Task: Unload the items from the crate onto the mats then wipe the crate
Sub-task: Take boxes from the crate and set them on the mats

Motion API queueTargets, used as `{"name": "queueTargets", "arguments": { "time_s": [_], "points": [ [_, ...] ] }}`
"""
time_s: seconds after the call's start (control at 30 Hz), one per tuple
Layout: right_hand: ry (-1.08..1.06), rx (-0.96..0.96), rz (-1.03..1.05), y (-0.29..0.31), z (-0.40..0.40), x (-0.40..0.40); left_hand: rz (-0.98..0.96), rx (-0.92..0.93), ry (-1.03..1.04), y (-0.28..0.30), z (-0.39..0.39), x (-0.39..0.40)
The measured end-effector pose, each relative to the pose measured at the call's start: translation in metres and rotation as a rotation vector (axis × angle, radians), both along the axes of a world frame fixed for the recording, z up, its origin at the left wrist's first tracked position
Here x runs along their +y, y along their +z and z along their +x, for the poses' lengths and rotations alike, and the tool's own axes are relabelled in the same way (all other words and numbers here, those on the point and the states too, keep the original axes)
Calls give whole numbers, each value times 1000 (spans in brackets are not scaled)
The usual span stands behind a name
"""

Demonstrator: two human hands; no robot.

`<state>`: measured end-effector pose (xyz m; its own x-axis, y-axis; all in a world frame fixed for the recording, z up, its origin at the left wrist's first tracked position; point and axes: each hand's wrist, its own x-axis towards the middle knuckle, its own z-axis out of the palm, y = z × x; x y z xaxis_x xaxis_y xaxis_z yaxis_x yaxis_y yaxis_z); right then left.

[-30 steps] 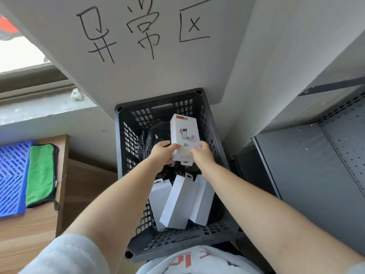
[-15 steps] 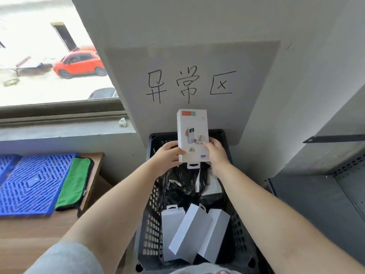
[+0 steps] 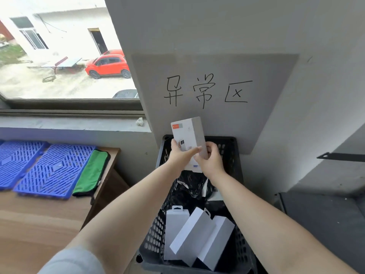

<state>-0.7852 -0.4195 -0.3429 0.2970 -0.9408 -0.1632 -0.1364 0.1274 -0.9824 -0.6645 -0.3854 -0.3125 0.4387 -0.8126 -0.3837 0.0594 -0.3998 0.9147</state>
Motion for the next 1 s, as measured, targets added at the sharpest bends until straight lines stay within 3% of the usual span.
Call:
{"name": "queueTargets", "arguments": {
  "time_s": [0.2, 0.3, 0.4, 0.67, 0.9, 1.0],
  "points": [
    [201, -41, -176, -1, 23, 19, -64, 175, 127, 2, 21, 21],
    [317, -141, 26, 0, 23, 18, -54, 403, 11, 4, 50, 46],
    [471, -95, 272, 0, 30, 19, -70, 632, -12, 8, 67, 69],
    [541, -187, 276, 4, 81, 42, -142, 439, -60, 12, 117, 116],
    [634, -127, 395, 15, 153, 94, -245, 251, 148, 30, 146, 168],
    [736, -167, 533, 27, 184, 120, -206, 340, 270, 37, 172, 201]
  ]
}}
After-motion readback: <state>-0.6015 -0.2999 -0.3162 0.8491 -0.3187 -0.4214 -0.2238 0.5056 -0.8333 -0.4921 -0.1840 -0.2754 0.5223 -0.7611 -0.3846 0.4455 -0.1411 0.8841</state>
